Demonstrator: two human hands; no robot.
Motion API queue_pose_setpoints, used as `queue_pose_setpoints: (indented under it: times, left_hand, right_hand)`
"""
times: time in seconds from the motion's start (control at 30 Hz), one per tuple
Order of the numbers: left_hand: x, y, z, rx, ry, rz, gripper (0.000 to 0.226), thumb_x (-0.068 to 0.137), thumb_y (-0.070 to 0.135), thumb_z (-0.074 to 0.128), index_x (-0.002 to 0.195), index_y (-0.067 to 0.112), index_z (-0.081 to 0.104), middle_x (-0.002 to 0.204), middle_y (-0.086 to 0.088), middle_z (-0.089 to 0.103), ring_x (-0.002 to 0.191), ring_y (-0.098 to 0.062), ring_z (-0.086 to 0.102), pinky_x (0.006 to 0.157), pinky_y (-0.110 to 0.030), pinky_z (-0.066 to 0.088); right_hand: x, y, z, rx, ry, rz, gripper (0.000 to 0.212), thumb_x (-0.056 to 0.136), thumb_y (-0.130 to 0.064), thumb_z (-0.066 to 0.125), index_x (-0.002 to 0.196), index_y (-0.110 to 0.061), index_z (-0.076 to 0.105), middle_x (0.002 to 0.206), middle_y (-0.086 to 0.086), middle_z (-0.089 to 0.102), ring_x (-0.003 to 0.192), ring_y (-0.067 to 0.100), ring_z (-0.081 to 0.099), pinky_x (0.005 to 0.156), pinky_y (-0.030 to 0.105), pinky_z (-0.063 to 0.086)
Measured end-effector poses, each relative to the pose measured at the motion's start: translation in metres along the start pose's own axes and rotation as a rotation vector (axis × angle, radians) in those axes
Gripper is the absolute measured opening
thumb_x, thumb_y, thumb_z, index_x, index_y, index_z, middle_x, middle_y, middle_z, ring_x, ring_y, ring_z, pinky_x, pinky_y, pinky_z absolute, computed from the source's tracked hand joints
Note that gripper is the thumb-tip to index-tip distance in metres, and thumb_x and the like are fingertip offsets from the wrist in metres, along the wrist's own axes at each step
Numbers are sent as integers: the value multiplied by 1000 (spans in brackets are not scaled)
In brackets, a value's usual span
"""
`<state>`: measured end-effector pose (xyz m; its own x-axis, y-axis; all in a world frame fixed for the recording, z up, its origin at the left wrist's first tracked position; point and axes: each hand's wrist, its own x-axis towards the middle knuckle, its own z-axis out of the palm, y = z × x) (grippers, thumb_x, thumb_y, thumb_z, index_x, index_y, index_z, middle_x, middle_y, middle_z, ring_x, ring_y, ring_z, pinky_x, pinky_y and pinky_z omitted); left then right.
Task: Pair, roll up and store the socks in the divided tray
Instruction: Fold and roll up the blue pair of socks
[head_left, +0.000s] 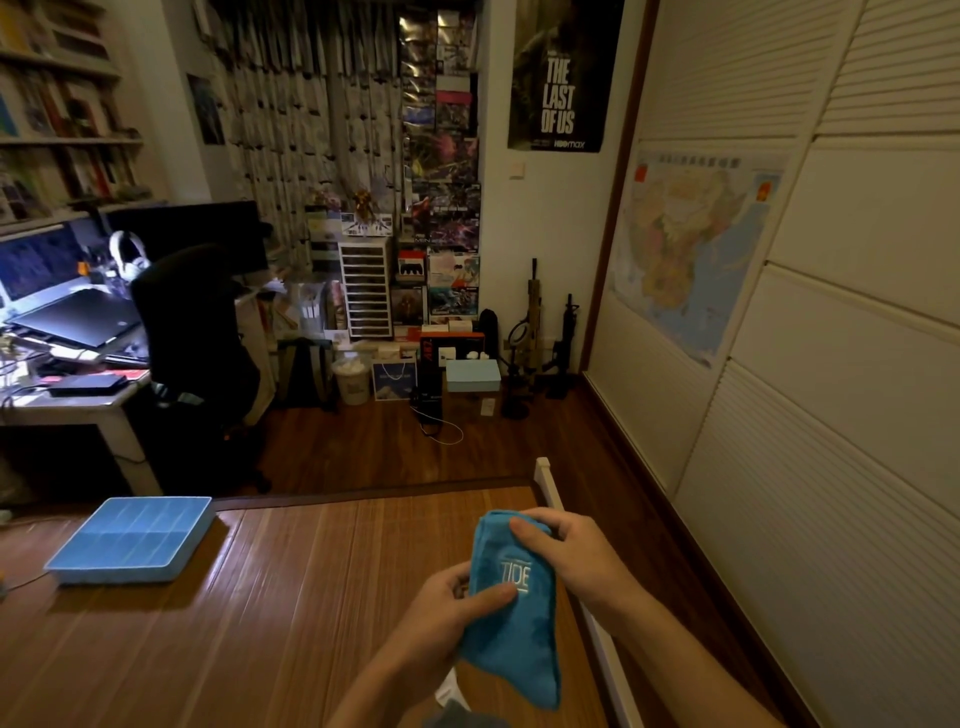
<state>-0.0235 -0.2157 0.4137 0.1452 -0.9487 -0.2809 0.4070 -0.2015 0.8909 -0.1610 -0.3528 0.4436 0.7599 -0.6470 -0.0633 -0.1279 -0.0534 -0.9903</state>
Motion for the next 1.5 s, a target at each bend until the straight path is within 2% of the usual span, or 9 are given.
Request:
queue_pose_setpoints:
  times: [0.3,0.53,0.77,0.9,1.0,1.17,1.27,1.37,1.5]
  left_hand:
    - [-4,-4,1,44,-93,1,58,82,6,83,134,2,58,128,-20,70,120,-37,67,97,-44,58]
    - [-7,-1,2,-40,-58,-15,57,85,15,80,136,3,57,128,-20,69,120,-38,66,93,-46,59]
    - [2,-3,-4,-373,221,164,55,80,5,78,131,5,59,117,-19,74,105,-37,73,74,-47,62]
    - [8,-4,-5,-619,352,272,55,77,0,71,130,9,60,122,-19,72,106,-36,73,71,-45,64]
    - [3,-1,-6,-622,321,302,48,79,2,68,126,9,64,121,-20,72,104,-34,74,73,-45,65]
    - [0,1,-15,-472,246,260,50,84,6,67,133,5,60,128,-24,66,114,-37,69,79,-45,63]
    - [-1,-1,-20,-393,198,185,51,84,2,69,134,1,58,135,-29,60,115,-41,67,79,-44,63]
    - [-8,-1,-25,-316,48,73,78,67,1,85,138,0,54,135,-29,60,116,-44,66,85,-50,61]
    - [-12,6,-22,-103,-213,16,83,77,43,85,145,8,52,135,-22,60,117,-36,63,96,-46,53]
  right_hand:
    - [3,-2,-1,121,74,23,28,92,-31,70,117,-18,71,108,7,76,98,23,74,81,35,61]
    - [0,-6,-4,89,-18,1,36,88,-38,71,120,-22,69,112,4,74,102,21,73,82,32,60]
    - [-5,-4,1,40,-36,120,53,90,-59,48,128,-24,61,111,5,73,100,17,73,83,31,60]
    - [-11,1,2,29,-141,132,39,94,-43,64,122,-16,62,109,5,76,98,23,74,81,31,61]
    - [-11,0,1,62,-10,22,29,93,-23,68,121,-18,64,112,3,74,101,19,73,85,34,61]
    - [-6,-15,-2,194,162,-45,25,98,-18,59,123,-16,61,115,6,73,104,21,73,89,46,61]
    - [-7,-24,-5,202,202,-84,23,99,-19,58,122,-16,62,113,6,74,100,19,74,80,37,62]
    - [-5,-30,-5,103,189,-94,19,100,-23,58,117,-20,65,111,7,73,95,17,74,76,31,62]
    - [-4,-37,-7,-94,-17,-20,22,98,-35,61,118,-27,68,108,-2,72,95,13,73,75,27,60]
